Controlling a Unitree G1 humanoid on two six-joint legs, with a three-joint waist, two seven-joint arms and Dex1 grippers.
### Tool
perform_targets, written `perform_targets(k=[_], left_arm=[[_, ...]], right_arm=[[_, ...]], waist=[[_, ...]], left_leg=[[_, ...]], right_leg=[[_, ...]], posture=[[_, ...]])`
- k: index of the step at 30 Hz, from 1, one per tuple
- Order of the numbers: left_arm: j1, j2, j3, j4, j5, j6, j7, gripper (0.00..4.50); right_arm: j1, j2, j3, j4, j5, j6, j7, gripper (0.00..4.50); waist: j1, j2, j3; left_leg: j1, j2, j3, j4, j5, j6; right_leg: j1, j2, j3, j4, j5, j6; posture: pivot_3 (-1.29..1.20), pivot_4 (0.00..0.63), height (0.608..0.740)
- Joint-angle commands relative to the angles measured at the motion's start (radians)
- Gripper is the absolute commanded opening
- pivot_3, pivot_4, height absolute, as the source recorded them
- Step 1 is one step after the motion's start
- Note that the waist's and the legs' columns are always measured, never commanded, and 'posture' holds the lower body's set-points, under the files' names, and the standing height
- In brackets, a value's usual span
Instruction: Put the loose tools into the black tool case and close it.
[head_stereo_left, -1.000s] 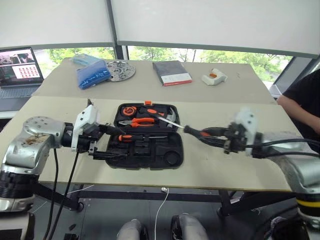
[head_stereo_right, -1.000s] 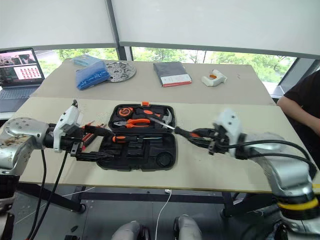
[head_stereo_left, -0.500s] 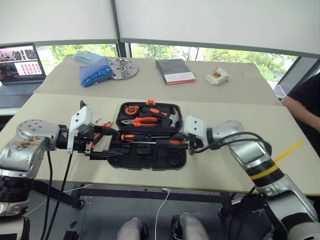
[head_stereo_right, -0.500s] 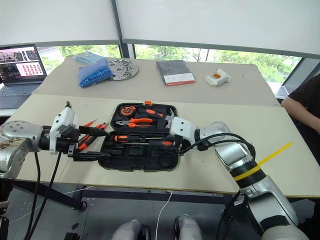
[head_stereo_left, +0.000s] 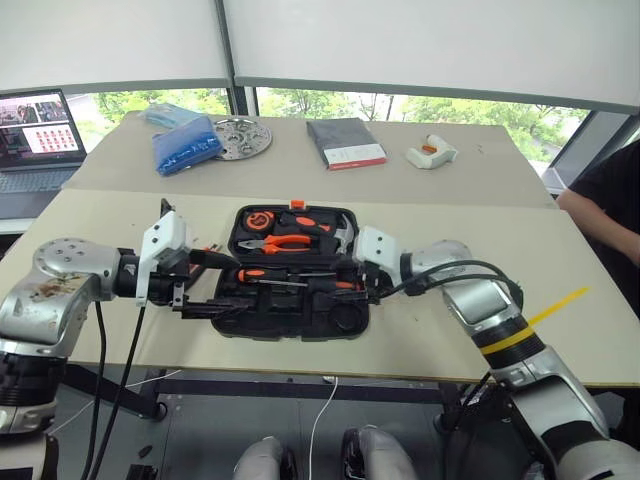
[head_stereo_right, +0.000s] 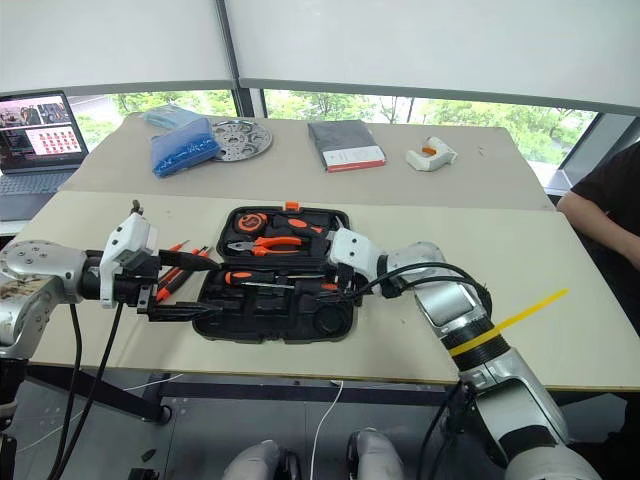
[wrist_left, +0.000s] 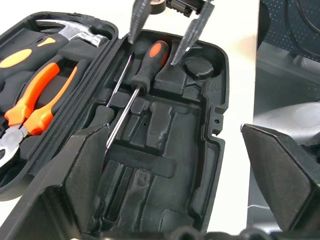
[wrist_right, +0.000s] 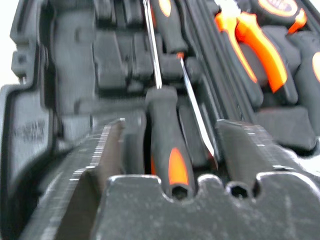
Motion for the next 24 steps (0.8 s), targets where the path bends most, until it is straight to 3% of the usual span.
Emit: perform_targets(k=[1, 10, 13, 17, 21, 24], left_arm=[[-0.031, 0.002, 0.005, 0.002, 0.002, -0.022, 0.007, 4.5], [-0.042, -0.006, -0.004, 0.016, 0.008, -0.036, 0.016, 4.5], [-0.039, -0.009, -0.005, 0.017, 0.009, -0.041, 0.022, 4.5], [-0.033, -0.017, 0.009, 0.019, -0.001, -0.013, 0.055, 4.5], [0.001, -0.007, 0.035, 0.02, 0.001, -0.015, 0.084, 4.5], [0.059, 0.009, 0.098, 0.02, -0.01, 0.004, 0.124, 4.5]], right_arm=[[-0.029, 0.03, -0.035, -0.03, 0.025, 0.021, -0.012, 3.17], [-0.039, 0.076, 0.06, 0.123, -0.104, -0.072, -0.016, 0.04], [-0.032, 0.067, 0.125, 0.152, -0.167, -0.112, 0.017, 0.02], [-0.052, 0.099, 0.123, 0.227, -0.229, -0.17, -0.074, 0.02], [-0.061, 0.122, 0.02, 0.168, -0.134, -0.137, -0.064, 0.02], [-0.059, 0.131, -0.111, 0.027, 0.03, 0.017, -0.034, 0.02]], waist=[[0.0, 0.0, 0.0], [-0.002, 0.0, 0.0], [-0.003, 0.0, 0.0], [-0.009, 0.001, -0.001], [-0.012, 0.001, -0.001], [-0.013, 0.001, 0.0]], left_leg=[[0.0, 0.0, 0.0, 0.0, 0.0, 0.0], [0.0, 0.0, 0.0, 0.0, 0.0, 0.0], [0.001, 0.0, 0.0, 0.0, 0.0, 0.0], [0.003, 0.0, 0.001, 0.0, 0.0, -0.001], [0.007, 0.001, 0.001, -0.001, 0.001, -0.005], [0.006, 0.001, 0.001, -0.001, 0.001, -0.006]], right_leg=[[0.0, 0.0, 0.0, 0.0, 0.0, 0.0], [0.0, 0.0, 0.0, 0.0, 0.0, 0.0], [0.0, 0.001, 0.0, 0.0, 0.0, 0.0], [0.001, 0.001, 0.001, 0.001, 0.0, 0.0], [0.004, 0.0, 0.002, 0.003, 0.0, 0.0], [0.002, 0.0, 0.003, 0.007, -0.001, -0.002]], posture=[[0.0, 0.15, 0.718], [0.0, 0.15, 0.718], [0.0, 0.15, 0.718], [0.0, 0.15, 0.718], [0.0, 0.15, 0.718], [0.0, 0.15, 0.718]])
